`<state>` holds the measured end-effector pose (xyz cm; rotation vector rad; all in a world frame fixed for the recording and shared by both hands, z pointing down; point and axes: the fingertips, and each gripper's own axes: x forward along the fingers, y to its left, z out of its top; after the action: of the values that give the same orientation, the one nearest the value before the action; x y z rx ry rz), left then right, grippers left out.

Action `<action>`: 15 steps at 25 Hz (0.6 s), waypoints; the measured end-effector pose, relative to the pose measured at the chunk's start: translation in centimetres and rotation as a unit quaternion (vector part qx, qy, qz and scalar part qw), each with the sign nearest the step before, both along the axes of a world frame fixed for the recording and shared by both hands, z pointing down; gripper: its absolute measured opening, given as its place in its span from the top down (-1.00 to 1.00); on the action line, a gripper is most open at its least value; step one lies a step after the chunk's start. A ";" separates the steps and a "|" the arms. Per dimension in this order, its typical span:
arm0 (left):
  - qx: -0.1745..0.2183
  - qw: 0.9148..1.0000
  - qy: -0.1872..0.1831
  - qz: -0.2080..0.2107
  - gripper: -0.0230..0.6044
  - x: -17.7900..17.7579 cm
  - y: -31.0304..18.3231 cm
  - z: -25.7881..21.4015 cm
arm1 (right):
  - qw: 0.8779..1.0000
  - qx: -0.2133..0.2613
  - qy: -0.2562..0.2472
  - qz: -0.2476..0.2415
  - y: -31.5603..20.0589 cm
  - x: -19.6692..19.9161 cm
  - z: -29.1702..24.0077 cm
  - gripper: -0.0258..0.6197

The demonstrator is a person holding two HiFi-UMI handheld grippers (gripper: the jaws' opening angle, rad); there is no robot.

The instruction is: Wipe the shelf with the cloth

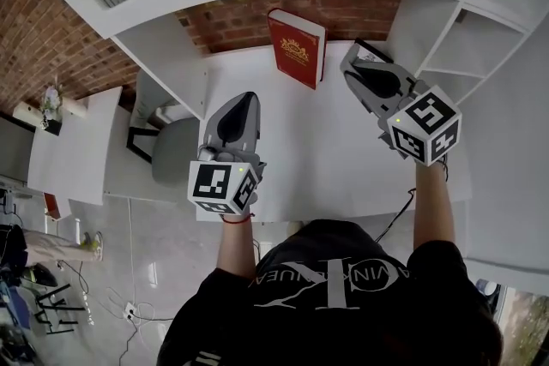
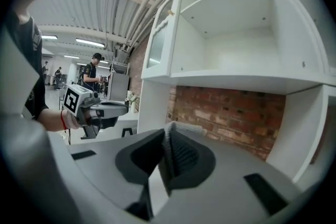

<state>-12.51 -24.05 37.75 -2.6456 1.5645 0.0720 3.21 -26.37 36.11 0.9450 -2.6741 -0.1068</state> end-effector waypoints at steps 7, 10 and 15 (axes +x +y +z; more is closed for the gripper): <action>0.003 0.999 -0.002 -0.040 0.90 -1.7 0.8 1.4 | 0.999 0.022 -0.033 0.033 1.0 2.1 2.1 0.81; 0.007 0.998 -0.002 -0.055 0.90 -2.4 1.4 1.7 | 0.997 0.025 -0.046 0.054 1.4 3.3 3.2 0.80; 0.011 0.997 -0.006 -0.076 0.90 -3.5 2.3 2.4 | 0.994 0.037 -0.066 0.081 2.0 5.0 4.6 0.80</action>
<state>-15.97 -21.72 40.16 -2.4964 1.7438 0.0653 8.19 -24.34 40.75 1.2276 -2.7159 -0.1129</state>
